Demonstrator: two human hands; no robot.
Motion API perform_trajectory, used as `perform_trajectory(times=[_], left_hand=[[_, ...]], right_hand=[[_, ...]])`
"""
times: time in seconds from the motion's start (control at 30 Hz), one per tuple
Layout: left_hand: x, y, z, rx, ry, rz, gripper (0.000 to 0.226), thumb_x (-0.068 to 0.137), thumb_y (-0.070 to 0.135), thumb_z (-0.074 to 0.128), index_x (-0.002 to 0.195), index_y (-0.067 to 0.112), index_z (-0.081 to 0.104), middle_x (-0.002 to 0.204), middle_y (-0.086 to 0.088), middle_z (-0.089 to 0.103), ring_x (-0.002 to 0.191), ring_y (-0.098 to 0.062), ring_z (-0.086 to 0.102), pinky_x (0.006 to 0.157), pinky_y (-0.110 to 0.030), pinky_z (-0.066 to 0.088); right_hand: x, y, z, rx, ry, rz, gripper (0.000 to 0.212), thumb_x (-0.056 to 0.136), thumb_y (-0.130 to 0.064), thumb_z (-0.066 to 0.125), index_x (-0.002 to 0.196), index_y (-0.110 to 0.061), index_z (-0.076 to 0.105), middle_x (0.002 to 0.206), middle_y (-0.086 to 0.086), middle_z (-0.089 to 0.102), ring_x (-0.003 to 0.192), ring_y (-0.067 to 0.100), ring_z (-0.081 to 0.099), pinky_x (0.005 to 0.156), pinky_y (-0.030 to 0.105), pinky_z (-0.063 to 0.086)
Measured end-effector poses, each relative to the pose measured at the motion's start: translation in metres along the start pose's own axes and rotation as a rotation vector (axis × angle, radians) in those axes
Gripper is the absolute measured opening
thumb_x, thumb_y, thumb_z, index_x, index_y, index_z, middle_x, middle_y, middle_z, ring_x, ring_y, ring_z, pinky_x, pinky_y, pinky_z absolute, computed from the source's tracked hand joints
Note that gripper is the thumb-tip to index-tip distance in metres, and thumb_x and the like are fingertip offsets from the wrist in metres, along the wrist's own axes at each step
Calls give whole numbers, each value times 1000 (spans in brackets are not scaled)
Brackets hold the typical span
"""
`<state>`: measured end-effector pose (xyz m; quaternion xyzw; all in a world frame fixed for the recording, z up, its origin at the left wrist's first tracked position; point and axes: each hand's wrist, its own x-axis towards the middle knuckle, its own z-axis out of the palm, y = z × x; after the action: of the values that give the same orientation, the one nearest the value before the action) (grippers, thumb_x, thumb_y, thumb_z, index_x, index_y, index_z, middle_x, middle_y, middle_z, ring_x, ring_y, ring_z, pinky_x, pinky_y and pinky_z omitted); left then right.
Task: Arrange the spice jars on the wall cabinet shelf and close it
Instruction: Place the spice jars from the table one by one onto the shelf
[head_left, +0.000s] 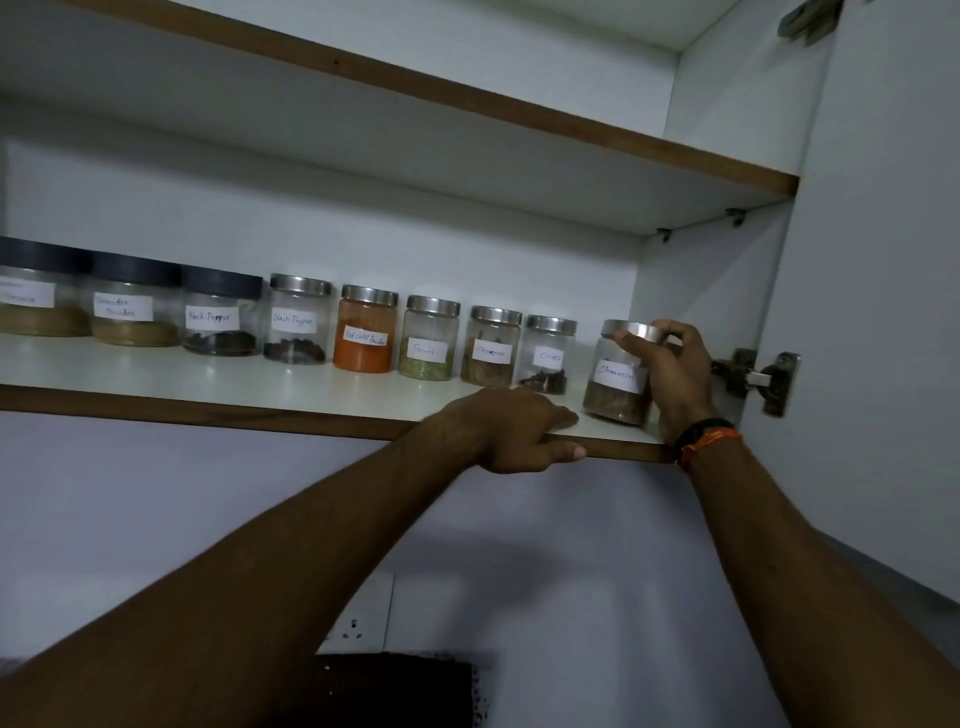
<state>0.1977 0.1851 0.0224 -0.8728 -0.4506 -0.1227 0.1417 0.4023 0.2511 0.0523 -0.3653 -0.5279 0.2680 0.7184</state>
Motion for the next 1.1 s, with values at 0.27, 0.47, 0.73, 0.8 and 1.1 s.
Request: perform_trajectory(times=[0.27,0.47,0.73,0.8,1.1], left_hand=[[-1,2,-2,23,2,16,63,102,57,35,151,19,40,140,-6,59,124,-23,56,103,-44,47],[-3,4,-5,36,-4,23,60,103,55,34,150,18,41,133,-7,63,116,-22,59,99,-41,48],[-4,6,-7,28,-32,11,61,103,54,34,152,18,39,141,-8,58,124,-23,56,105,-45,46],[-4,7,-7,22,-36,10,61,103,54,34,152,18,38,143,-8,56,126,-23,55,106,-45,45],[-6,10,-11,22,-61,-1,62,104,54,34,153,17,37,146,-9,54,128,-24,53,108,-46,44]], right_hand=[[35,18,8,-194,-29,6,48,83,-23,80,126,-20,58,131,3,60,117,25,58,95,39,54],[56,22,13,-315,-99,24,47,88,-22,76,129,-14,54,135,12,58,119,32,60,99,44,53],[67,26,19,-433,-128,-13,47,90,-25,74,130,-10,55,129,15,62,115,33,63,102,48,52],[69,28,19,-437,-128,-13,45,90,-26,73,129,-11,56,129,14,63,115,32,64,102,48,52],[74,39,25,-425,-104,-13,51,90,-29,74,136,-15,55,138,12,59,121,33,61,106,48,50]])
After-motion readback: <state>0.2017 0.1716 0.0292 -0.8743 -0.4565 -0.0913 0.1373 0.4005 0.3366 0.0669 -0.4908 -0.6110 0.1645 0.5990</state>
